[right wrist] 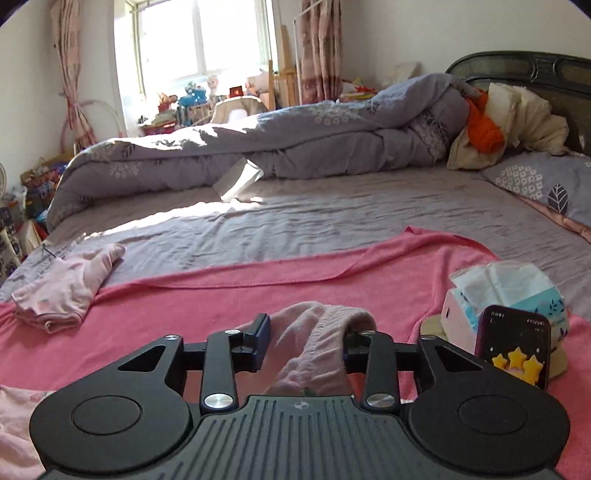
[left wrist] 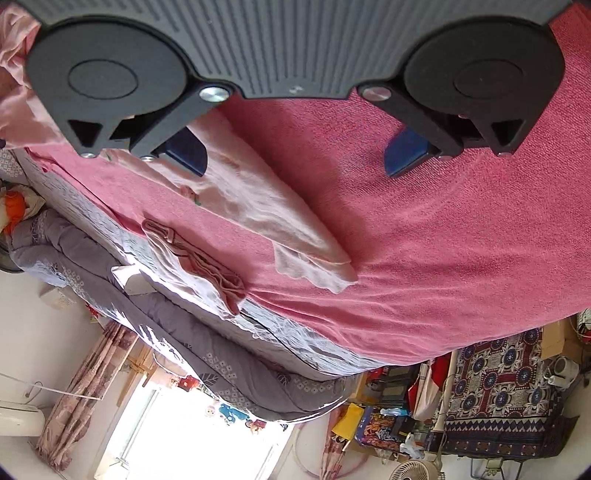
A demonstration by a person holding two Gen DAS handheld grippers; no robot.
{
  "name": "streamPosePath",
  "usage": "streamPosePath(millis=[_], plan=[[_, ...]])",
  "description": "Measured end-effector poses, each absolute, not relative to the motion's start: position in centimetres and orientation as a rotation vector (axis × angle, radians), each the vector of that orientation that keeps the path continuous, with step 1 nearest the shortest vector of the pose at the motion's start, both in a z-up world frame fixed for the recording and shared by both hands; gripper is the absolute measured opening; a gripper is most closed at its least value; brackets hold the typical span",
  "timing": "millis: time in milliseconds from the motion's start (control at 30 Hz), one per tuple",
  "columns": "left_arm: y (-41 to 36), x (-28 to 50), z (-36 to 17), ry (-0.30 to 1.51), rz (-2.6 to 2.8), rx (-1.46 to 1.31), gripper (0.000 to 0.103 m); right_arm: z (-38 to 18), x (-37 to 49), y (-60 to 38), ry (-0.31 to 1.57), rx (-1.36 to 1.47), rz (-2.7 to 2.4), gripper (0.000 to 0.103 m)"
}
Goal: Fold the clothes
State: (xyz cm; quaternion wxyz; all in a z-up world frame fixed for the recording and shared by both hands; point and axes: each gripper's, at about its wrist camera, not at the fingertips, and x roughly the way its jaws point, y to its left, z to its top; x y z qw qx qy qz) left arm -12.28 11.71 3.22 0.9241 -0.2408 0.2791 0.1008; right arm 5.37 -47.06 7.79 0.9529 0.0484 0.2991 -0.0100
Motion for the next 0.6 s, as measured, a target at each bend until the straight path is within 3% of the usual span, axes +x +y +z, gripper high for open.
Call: streamPosePath(millis=[67,200,433,467,500,533,600], plan=[[13.1,-11.7,3.6,0.557,0.268,-0.522,0.102,7.0,5.5,-45.8,0.604,0.039,-0.053,0.069],[15.8,-8.7,3.9,0.579,0.38,-0.526,0.102,7.2,3.8,-44.7,0.545,-0.038,-0.053,0.078],[14.6,-2.8,2.8,0.697,0.422,-0.417,0.101,5.8,0.6,-41.8,0.513,-0.063,0.089,0.085],[14.1,-2.8,2.9,0.68,0.389,-0.43,0.088,5.3,0.3,-41.1,0.521,-0.065,0.108,0.085],[13.6,-2.8,3.1,0.662,0.355,-0.443,0.049,4.7,0.2,-40.5,0.53,-0.068,0.126,0.085],[13.1,-2.8,3.2,0.643,0.322,-0.456,0.033,4.2,0.0,-39.8,0.539,-0.077,0.145,0.085],[13.0,-3.6,4.2,0.596,0.236,-0.527,0.029,3.7,-0.6,-38.2,0.536,-0.128,0.185,0.085]])
